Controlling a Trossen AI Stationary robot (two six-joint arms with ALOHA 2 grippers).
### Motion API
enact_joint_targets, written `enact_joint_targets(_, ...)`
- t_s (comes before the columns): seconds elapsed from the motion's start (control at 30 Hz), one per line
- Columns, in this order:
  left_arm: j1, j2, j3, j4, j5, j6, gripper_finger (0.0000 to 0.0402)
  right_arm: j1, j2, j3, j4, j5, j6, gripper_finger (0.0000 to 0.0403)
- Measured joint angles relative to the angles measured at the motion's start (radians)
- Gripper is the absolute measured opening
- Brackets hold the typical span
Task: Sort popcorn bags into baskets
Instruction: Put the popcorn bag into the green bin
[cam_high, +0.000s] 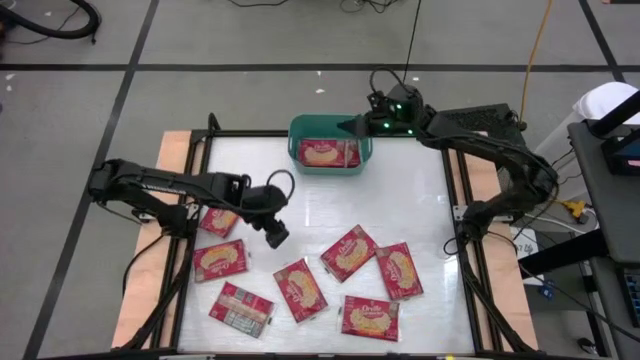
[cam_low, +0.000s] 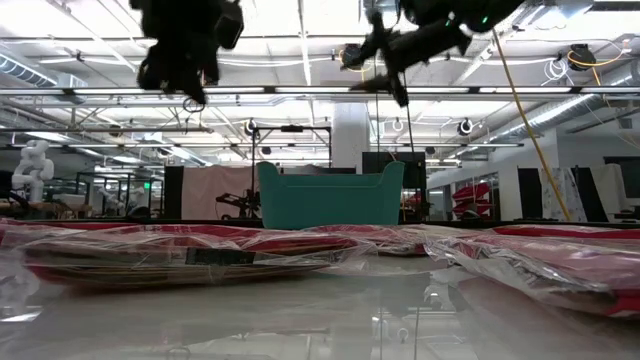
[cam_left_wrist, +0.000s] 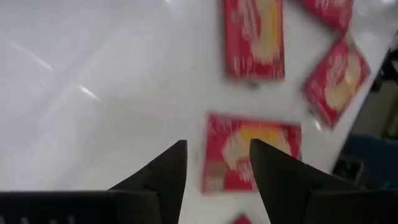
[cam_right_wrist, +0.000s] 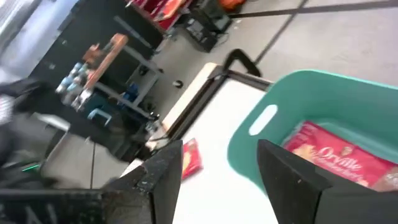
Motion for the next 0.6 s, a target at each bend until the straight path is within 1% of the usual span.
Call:
enact_joint_targets(0.13,-0.055,0.001,-0.111,0.09,0.117,-0.08,0.018,0.066,-0.1,0.0,-0.099,0.0,-0.036,0.0198)
enact_joint_targets(0.23,-0.104,0.001,-0.17,0.113,0.139,-0.164,0.018,0.12,-0.159,0.0,-0.182,0.0,-0.063,0.0198)
enact_joint_targets(0.37,-0.174,0.001,-0.214,0.17,0.133,-0.247,0.0186,0.183,-0.221,0.0,-0.299,-0.001,-0.104,0.0198)
enact_joint_targets(0.43,-0.211,0.001,-0.234,0.217,0.111,-0.288,0.02,0.212,-0.247,0.0,-0.351,-0.001,-0.119,0.0198)
enact_joint_targets(0.53,-0.262,0.02,-0.25,0.243,0.003,-0.323,0.0237,0.252,-0.274,0.0,-0.396,0.0,-0.145,0.0198)
enact_joint_targets(0.6,-0.287,0.033,-0.252,0.244,-0.052,-0.312,0.0266,0.275,-0.285,0.0,-0.415,0.001,-0.154,0.0198)
